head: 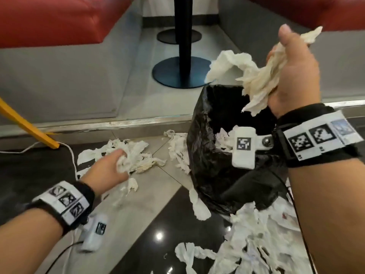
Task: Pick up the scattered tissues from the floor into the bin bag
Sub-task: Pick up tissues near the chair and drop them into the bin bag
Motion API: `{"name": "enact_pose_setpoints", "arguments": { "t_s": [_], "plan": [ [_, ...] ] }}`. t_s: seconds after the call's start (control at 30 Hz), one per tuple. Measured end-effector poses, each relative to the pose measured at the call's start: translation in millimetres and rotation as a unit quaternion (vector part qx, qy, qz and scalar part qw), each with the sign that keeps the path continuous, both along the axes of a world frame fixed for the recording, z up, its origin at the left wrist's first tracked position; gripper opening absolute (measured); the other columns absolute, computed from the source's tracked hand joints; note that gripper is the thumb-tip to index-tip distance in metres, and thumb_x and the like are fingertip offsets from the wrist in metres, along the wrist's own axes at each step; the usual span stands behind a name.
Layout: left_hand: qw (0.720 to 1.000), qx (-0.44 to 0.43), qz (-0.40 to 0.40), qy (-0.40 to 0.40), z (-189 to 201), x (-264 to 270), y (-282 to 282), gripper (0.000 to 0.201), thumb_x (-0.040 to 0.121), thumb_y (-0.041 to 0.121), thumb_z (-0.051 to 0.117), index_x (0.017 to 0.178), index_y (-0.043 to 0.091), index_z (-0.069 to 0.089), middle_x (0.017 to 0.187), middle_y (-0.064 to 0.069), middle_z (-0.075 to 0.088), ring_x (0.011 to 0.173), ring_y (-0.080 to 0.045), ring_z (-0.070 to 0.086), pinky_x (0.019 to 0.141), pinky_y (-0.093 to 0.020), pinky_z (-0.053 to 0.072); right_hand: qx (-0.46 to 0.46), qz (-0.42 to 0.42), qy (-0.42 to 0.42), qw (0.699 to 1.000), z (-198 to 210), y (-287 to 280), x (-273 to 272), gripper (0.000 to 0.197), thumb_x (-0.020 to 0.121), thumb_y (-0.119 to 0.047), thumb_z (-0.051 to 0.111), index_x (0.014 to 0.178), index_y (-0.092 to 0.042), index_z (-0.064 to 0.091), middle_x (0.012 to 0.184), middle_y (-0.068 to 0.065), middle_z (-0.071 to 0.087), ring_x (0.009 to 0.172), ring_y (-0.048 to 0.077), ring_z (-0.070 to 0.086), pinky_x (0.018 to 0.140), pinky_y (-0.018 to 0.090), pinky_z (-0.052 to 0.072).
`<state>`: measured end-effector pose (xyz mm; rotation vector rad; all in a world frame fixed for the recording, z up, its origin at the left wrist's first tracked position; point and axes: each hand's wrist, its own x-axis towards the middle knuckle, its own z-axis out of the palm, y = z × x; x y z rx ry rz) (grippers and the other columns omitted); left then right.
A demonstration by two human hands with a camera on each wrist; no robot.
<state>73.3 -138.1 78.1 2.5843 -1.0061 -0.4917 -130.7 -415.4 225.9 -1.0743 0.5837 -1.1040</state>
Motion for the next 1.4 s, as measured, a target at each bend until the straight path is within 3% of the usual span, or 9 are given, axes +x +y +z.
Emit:
{"name": "enact_pose_setpoints", "arguments": {
  "t_s": [0.1, 0.2, 0.3, 0.53, 0.67, 0.87, 1.07, 1.3, 1.4],
  "plan": [
    [0.995, -0.093, -0.021, -0.017, 45.1, -11.7, -53.2, 0.038, 0.078, 0.013, 0.066, 0.111, 0.018, 0.048, 0.095, -0.009, 0.06, 0.075, -0.025, 0.056, 0.058, -0.029, 0.042, -0.066, -0.034, 0.232, 0.97, -20.8, -24.0, -13.8, 0.047, 0.082, -0.049, 0.054, 0.105, -0.009, 0.062, 0.115, 0.012, 0.064, 0.111, 0.026, 0.061, 0.1, 0.044, 0.044],
    [0.981, -0.188, -0.036, -0.031, 83.5, -31.3, -110.8, 0.034, 0.081, 0.016, 0.064, 0.11, 0.017, 0.048, 0.094, -0.008, 0.057, 0.078, -0.024, 0.052, 0.062, -0.031, 0.041, -0.17, 0.078, 0.502, 0.844, -47.4, -33.0, -23.4, 0.057, 0.094, -0.05, 0.04, 0.124, -0.004, 0.055, 0.132, 0.018, 0.055, 0.122, 0.033, 0.05, 0.1, 0.04, 0.039],
    [0.954, -0.292, -0.057, -0.02, 120.4, -60.8, -167.2, 0.036, 0.083, 0.022, 0.062, 0.115, 0.016, 0.046, 0.097, -0.004, 0.053, 0.084, -0.021, 0.052, 0.073, -0.034, 0.046, -0.212, 0.163, 0.596, 0.757, -62.8, -36.1, -34.3, 0.053, 0.095, -0.046, 0.041, 0.131, -0.008, 0.052, 0.138, 0.013, 0.052, 0.125, 0.028, 0.048, 0.1, 0.034, 0.034],
    [0.916, -0.387, -0.106, -0.025, 136.6, -117.9, -234.3, 0.035, 0.086, 0.029, 0.06, 0.113, 0.016, 0.042, 0.113, -0.005, 0.048, 0.095, -0.02, 0.054, 0.084, -0.031, 0.048, -0.161, 0.033, 0.42, 0.892, -39.9, -60.2, -45.9, 0.033, 0.082, -0.038, 0.062, 0.112, -0.025, 0.064, 0.106, -0.003, 0.064, 0.1, 0.015, 0.058, 0.094, 0.037, 0.047],
    [0.958, -0.146, -0.247, -0.031, 75.2, -131.9, -229.8, 0.057, 0.087, 0.042, 0.057, 0.133, 0.019, 0.032, 0.129, -0.009, 0.035, 0.099, -0.026, 0.055, 0.091, -0.035, 0.045, -0.163, 0.0, 0.342, 0.925, -27.9, -63.8, -43.2, 0.004, 0.076, -0.033, 0.063, 0.079, -0.03, 0.064, 0.075, -0.013, 0.058, 0.072, 0.005, 0.052, 0.078, 0.033, 0.044],
    [0.858, 0.153, -0.484, -0.072, 31.7, -146.6, -220.1, 0.055, 0.091, 0.051, 0.045, 0.135, 0.019, 0.04, 0.137, -0.007, 0.049, 0.121, -0.026, 0.049, 0.103, -0.038, 0.04, -0.166, 0.042, 0.331, 0.928, -31.9, -57.6, -30.2, 0.007, 0.079, -0.035, 0.061, 0.074, -0.033, 0.065, 0.076, -0.014, 0.059, 0.084, 0.009, 0.055, 0.095, 0.042, 0.049],
    [0.922, -0.012, -0.366, -0.123, 95.1, -106.9, -207.2, 0.036, 0.09, 0.033, 0.055, 0.124, 0.021, 0.052, 0.123, 0.0, 0.057, 0.106, -0.016, 0.055, 0.09, -0.031, 0.044, -0.186, 0.062, 0.266, 0.944, -28.1, -37.5, -7.3, 0.009, 0.084, -0.024, 0.059, 0.089, -0.026, 0.066, 0.074, -0.012, 0.058, 0.072, 0.002, 0.054, 0.077, 0.028, 0.048],
    [0.938, 0.204, -0.204, -0.194, 110.1, 26.4, -89.9, 0.024, 0.09, 0.036, 0.053, 0.111, 0.024, 0.058, 0.114, -0.001, 0.059, 0.101, -0.022, 0.058, 0.084, -0.031, 0.045, -0.24, 0.171, 0.227, 0.928, -26.4, 45.8, 56.5, 0.007, 0.085, -0.025, 0.06, 0.079, -0.027, 0.063, 0.077, -0.008, 0.061, 0.076, 0.009, 0.057, 0.074, 0.03, 0.049],
    [0.937, 0.242, -0.176, -0.182, 72.0, 77.7, -34.6, 0.02, 0.089, 0.034, 0.053, 0.105, 0.023, 0.059, 0.109, -0.001, 0.058, 0.099, -0.023, 0.056, 0.082, -0.032, 0.043, -0.266, 0.217, 0.272, 0.899, -61.5, 79.4, 93.0, 0.005, 0.086, -0.023, 0.061, 0.084, -0.023, 0.066, 0.075, -0.012, 0.06, 0.069, 0.003, 0.054, 0.069, 0.013, 0.044]
  ]
}}
